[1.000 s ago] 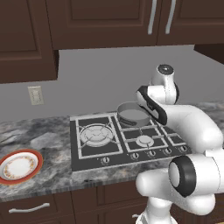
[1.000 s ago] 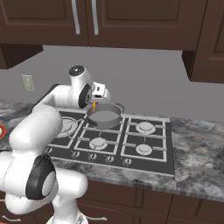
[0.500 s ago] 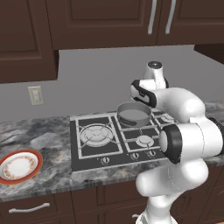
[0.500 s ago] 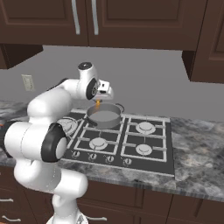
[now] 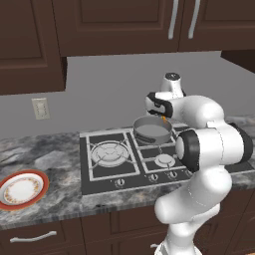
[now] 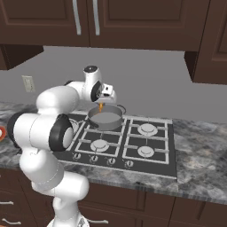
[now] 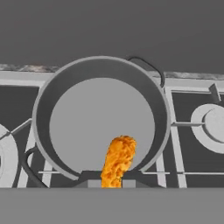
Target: Retrieve the frozen meat and place it in the pot on a burner. Then turn the burner on.
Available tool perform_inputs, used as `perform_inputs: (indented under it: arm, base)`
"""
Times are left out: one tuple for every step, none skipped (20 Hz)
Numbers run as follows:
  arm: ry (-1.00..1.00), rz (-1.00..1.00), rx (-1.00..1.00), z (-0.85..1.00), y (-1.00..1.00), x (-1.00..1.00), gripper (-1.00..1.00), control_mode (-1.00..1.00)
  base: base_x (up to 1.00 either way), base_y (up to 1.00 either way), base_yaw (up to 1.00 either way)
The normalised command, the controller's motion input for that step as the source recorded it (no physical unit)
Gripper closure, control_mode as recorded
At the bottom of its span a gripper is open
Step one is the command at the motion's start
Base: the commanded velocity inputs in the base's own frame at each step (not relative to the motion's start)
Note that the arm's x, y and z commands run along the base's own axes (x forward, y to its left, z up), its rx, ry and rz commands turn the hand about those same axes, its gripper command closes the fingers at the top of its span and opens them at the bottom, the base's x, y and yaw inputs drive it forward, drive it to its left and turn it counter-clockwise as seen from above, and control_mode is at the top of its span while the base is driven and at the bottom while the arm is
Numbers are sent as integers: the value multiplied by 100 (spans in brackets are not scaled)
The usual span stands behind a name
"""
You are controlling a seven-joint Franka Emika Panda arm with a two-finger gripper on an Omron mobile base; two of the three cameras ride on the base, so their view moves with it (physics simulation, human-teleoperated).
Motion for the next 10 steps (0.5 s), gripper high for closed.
perform_inputs:
  arm:
    - [0,0,6,-29,0,0,100,-100]
    - [-1,0,6,-31,0,0,100,-100]
    - [0,0,5,-39,0,0,100,-100]
    - [-1,0,6,-46,0,0,100,-100]
    - [-2,0,5,-39,0,0,100,-100]
    - [-2,0,5,-34,0,0,100,-100]
    - [-2,0,5,-29,0,0,100,-100]
    - [-2,0,5,-27,0,0,100,-100]
    - [-2,0,4,-27,0,5,100,-100]
    - [-2,0,3,-29,0,12,100,-100]
  base:
    - [0,0,0]
    - [0,0,0]
    - [0,0,0]
    - [0,0,0]
    - [0,0,0]
    - [0,0,0]
    - [0,0,0]
    - [0,0,0]
    - [0,0,0]
    - [0,0,0]
